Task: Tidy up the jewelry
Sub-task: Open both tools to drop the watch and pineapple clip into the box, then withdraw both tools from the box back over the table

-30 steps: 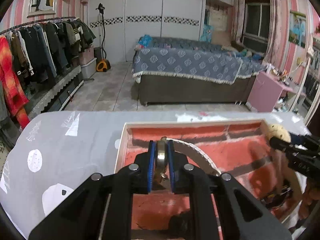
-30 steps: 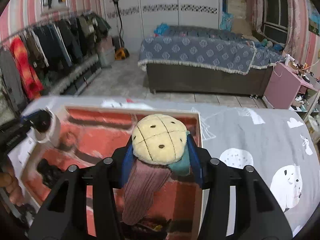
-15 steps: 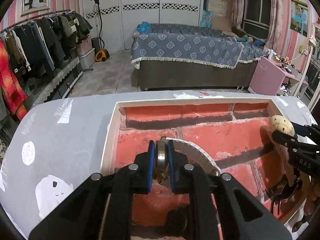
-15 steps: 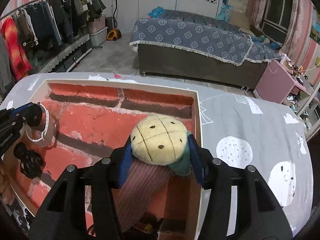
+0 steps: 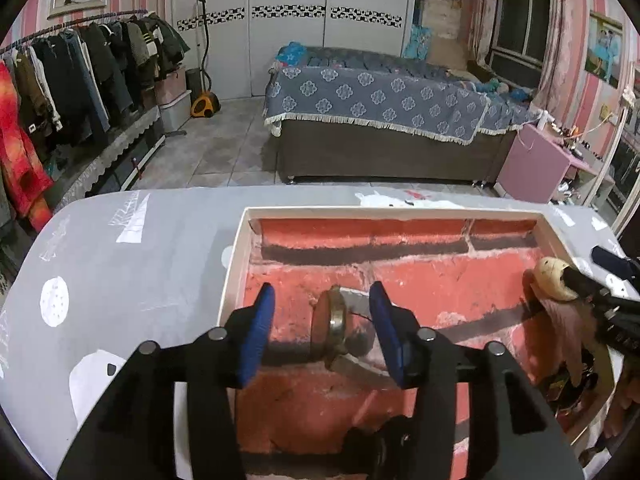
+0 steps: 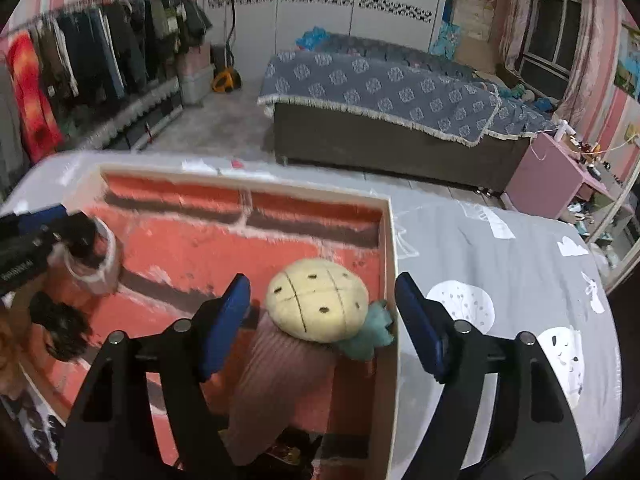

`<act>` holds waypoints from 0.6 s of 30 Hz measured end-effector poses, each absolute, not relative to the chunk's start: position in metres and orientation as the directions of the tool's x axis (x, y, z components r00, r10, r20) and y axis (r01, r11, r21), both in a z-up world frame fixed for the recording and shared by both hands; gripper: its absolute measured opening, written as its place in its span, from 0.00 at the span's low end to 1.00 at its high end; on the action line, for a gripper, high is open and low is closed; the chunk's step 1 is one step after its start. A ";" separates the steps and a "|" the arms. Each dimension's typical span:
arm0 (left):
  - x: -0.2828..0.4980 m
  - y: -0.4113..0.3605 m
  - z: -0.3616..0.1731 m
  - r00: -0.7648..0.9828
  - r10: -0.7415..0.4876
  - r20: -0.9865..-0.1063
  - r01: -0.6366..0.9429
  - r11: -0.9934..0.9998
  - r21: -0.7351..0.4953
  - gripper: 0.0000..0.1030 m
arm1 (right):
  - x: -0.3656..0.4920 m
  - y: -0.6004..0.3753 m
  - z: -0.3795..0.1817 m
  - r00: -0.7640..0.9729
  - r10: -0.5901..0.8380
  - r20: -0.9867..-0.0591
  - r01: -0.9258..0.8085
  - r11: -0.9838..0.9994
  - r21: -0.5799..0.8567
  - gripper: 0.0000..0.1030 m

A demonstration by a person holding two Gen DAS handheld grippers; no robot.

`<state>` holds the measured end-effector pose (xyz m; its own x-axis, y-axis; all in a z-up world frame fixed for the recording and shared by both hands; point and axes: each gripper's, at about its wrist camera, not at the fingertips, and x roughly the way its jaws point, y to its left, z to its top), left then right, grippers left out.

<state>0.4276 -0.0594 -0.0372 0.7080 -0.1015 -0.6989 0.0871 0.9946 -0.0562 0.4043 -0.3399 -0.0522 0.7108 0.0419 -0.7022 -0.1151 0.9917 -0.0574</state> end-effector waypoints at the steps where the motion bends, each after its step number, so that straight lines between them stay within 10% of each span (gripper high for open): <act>1: 0.426 -0.058 -0.033 0.708 -0.109 -0.698 0.088 0.994 -0.065 0.47 | 0.400 -0.345 -0.042 0.728 0.046 -0.684 -0.108 0.993 -0.047 0.72; 18: 0.247 0.085 0.076 0.896 0.002 -0.444 0.009 1.000 0.023 0.61 | 0.219 -0.390 0.047 0.903 -0.030 -0.428 0.030 1.000 -0.008 0.80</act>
